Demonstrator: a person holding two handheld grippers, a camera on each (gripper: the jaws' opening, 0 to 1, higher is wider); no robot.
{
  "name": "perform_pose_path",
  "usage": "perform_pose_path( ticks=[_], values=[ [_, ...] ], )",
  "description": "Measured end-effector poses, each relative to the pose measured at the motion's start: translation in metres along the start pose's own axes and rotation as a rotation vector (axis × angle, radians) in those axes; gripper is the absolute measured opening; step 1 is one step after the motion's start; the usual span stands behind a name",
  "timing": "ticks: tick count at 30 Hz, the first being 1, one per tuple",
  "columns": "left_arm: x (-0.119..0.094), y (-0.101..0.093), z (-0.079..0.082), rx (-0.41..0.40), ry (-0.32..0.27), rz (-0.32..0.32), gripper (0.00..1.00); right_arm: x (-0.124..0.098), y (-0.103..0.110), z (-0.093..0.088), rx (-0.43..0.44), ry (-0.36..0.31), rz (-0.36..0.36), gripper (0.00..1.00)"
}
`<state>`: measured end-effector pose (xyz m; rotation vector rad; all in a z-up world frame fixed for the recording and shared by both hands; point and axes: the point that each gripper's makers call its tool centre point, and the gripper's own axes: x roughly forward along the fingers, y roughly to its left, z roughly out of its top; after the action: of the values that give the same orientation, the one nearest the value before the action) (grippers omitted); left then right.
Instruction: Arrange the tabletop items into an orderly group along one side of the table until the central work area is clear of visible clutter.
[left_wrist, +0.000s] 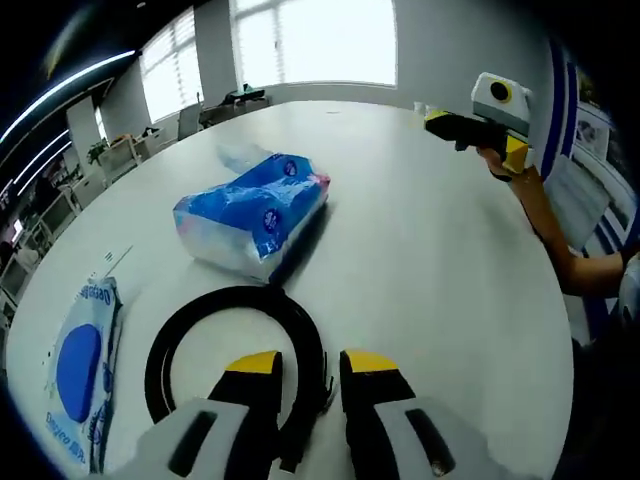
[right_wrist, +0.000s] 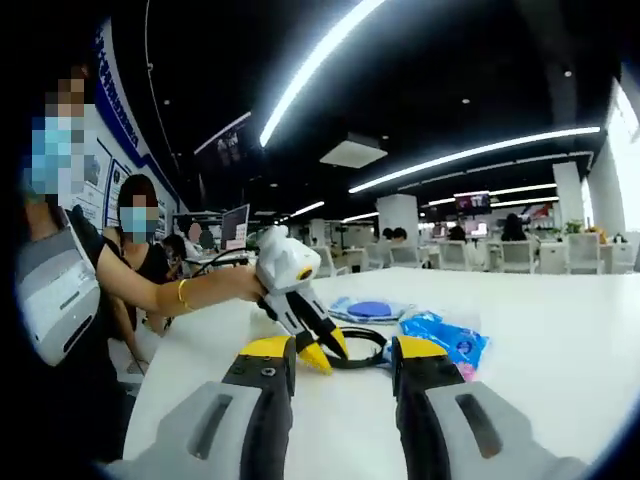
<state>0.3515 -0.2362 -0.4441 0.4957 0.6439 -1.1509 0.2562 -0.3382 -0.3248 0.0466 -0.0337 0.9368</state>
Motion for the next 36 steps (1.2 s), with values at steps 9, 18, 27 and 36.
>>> perform_pose_path(
  ticks=[9,18,27,36],
  values=[
    [-0.008,0.005,-0.005,-0.109,-0.029,-0.004,0.10,-0.004,0.029,0.016,0.041,-0.092,0.115,0.33],
    [-0.014,0.005,-0.008,-0.079,-0.033,0.000,0.08,-0.010,0.028,0.028,0.089,-0.162,0.148,0.32],
    [-0.024,0.013,0.000,-0.006,-0.041,0.033,0.07,-0.015,0.022,0.035,0.110,-0.203,0.143,0.32],
    [-0.042,0.022,0.009,0.089,-0.033,0.066,0.06,-0.018,0.020,0.039,0.133,-0.233,0.140,0.32]
  ],
)
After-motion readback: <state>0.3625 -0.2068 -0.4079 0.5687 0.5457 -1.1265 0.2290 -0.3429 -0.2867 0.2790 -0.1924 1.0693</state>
